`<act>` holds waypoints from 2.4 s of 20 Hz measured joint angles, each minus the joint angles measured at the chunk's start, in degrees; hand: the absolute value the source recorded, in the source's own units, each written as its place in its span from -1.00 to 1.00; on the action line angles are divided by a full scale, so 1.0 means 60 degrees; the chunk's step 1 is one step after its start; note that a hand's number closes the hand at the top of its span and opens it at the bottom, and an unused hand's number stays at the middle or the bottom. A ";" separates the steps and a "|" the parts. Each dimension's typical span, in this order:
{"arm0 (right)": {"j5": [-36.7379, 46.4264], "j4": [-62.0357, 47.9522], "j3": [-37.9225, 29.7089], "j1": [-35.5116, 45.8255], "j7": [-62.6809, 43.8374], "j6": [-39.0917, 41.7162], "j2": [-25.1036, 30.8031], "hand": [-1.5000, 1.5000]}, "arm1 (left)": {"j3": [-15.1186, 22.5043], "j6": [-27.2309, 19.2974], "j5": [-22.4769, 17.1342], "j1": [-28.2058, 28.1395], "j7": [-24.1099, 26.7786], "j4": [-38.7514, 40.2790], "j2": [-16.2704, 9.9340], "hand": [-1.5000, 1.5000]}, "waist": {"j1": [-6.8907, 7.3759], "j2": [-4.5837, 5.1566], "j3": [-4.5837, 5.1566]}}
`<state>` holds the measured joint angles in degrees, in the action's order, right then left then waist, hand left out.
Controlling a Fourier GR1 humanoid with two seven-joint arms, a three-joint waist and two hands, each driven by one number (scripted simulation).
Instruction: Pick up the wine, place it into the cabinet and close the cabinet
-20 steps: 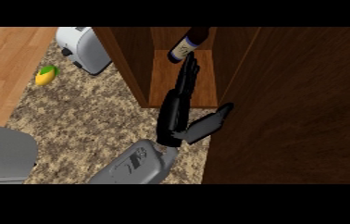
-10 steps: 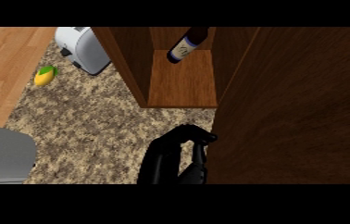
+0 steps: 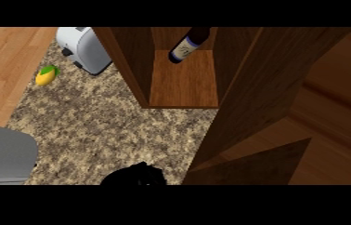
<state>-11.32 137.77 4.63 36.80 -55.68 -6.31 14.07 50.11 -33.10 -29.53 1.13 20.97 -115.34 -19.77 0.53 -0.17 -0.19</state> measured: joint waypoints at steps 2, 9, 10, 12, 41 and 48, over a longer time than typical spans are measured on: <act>-0.0023 0.0007 0.0319 0.0041 0.0025 0.0036 -0.0176 1.00 | -0.0194 0.0400 -0.0194 -0.0450 0.0132 -0.0441 -0.0593 1.00 | 0.0023 0.0001 -0.0009; -0.0195 -0.0035 0.1855 0.0261 -0.0162 -0.0095 -0.1247 1.00 | -0.1537 0.1925 -0.1302 -0.1777 0.0810 -0.1305 -0.2243 1.00 | 0.0117 -0.0027 0.0006; -0.0196 -0.0045 0.2071 0.0396 -0.0267 -0.0178 -0.1403 1.00 | -0.1811 0.2177 -0.1497 -0.2013 0.0935 -0.1427 -0.2496 1.00 | 0.0121 -0.0037 0.0021; -0.0064 -0.0120 0.2660 0.0479 -0.0300 -0.0304 -0.1729 1.00 | -0.2521 0.2774 -0.1980 -0.2417 0.1197 -0.1494 -0.2972 1.00 | 0.0125 -0.0041 0.0041; -0.0288 -1.1455 0.3564 0.6448 0.4738 -0.2936 -0.2347 1.00 | -0.8603 0.8652 -0.6047 -0.4968 0.1386 -0.0304 -0.5831 1.00 | 0.0537 0.0101 0.0054; -0.0481 -1.2731 0.3415 0.6500 0.6167 -0.2219 -0.2339 1.00 | -0.8990 0.8748 -0.6231 -0.4979 0.1177 -0.0265 -0.5784 1.00 | 0.0549 -0.0222 0.0103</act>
<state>-14.21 61.38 25.12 75.80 -18.67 -19.62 0.04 -3.83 19.39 -66.91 -28.75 28.03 -116.93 -54.47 3.83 -1.51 0.43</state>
